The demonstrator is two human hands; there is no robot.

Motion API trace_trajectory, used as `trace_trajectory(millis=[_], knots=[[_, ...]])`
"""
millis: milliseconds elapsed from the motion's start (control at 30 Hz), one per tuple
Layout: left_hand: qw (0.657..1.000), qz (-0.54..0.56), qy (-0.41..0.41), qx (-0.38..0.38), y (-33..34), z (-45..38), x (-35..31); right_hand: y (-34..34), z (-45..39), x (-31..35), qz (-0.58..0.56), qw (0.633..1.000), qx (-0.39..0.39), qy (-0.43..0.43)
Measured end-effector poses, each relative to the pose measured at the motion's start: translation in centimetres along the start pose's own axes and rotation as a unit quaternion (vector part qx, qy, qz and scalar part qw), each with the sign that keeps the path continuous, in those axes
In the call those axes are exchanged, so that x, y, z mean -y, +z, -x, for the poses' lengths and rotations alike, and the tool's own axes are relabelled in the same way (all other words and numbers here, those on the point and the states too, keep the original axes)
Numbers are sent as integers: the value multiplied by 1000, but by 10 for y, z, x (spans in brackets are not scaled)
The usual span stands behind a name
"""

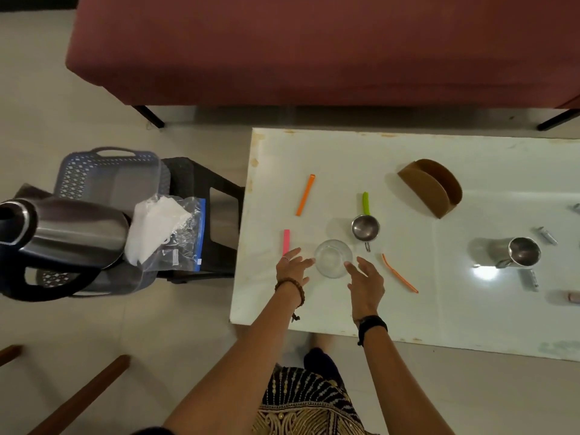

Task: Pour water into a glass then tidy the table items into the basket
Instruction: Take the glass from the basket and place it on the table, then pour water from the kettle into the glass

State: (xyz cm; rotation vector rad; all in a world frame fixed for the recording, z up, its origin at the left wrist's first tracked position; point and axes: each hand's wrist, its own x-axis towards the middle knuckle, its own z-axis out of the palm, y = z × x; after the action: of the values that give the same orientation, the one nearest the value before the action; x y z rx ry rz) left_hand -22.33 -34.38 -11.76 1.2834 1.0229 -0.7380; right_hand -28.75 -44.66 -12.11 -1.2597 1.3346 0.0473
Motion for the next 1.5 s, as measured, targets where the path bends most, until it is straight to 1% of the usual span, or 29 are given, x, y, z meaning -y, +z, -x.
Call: trace_trajectory(millis=[67, 133, 200, 333, 433, 500, 567, 600, 633, 667, 700, 733, 767, 800, 833, 900, 967, 1067, 1133, 1200, 1233, 1300, 1367, 1433, 1500], knots=[[998, 68, 3, 1, -22, 13, -5, 11, 26, 6, -7, 998, -24, -53], [989, 145, 7, 2, -57, 25, -10, 34, 60, 10, -48, 995, -1, -87], [980, 196, 8, -25, -99, 34, -16, 63, 97, 11, -67, 991, 50, -109], [940, 306, 22, -150, -223, 44, -46, 157, 186, -5, -43, 970, 189, -148], [910, 350, 36, -220, -322, 43, -75, 234, 252, -29, 5, 940, 295, -174], [894, 367, 45, -255, -378, 35, -93, 276, 284, -50, 41, 918, 346, -191], [884, 369, 63, -279, -426, 21, -115, 318, 309, -68, 76, 907, 368, -192], [890, 350, 74, -284, -446, 11, -126, 338, 318, -76, 91, 906, 366, -192], [902, 306, 87, -290, -463, -1, -137, 356, 324, -83, 105, 905, 360, -199], [921, 234, 101, -295, -477, -13, -146, 373, 328, -89, 118, 904, 357, -204], [937, 132, 123, -298, -486, -23, -153, 385, 330, -93, 127, 902, 357, -205], [944, 16, 149, -293, -496, -36, -160, 398, 331, -100, 131, 903, 359, -198], [939, -104, 174, -278, -506, -47, -165, 409, 331, -106, 132, 905, 359, -186], [926, -203, 193, -253, -513, -59, -168, 417, 331, -111, 131, 909, 353, -178], [915, -271, 200, -221, -519, -70, -171, 425, 329, -116, 123, 915, 341, -174], [902, -347, 196, -164, -526, -85, -177, 436, 326, -120, 90, 929, 310, -184], [906, -357, 187, -127, -530, -93, -180, 446, 322, -120, 58, 935, 283, -206], [910, -360, 175, -109, -535, -95, -181, 455, 320, -111, 36, 936, 248, -249], [903, -381, 171, -100, -535, -95, -181, 460, 321, -95, 35, 931, 218, -290], [887, -413, 179, -105, -532, -92, -182, 464, 321, -75, 37, 923, 196, -331], [874, -428, 194, -125, -528, -89, -182, 463, 320, -67, 39, 918, 188, -348], [830, -453, 248, -212, -521, -77, -180, 452, 319, -54, 44, 907, 181, -378], [790, -445, 307, -289, -511, -62, -176, 430, 323, -43, 59, 890, 189, -410], [773, -436, 348, -302, -497, -46, -168, 399, 327, -28, 80, 869, 205, -442], [767, -431, 378, -289, -479, -32, -156, 361, 327, -8, 87, 856, 215, -461]])
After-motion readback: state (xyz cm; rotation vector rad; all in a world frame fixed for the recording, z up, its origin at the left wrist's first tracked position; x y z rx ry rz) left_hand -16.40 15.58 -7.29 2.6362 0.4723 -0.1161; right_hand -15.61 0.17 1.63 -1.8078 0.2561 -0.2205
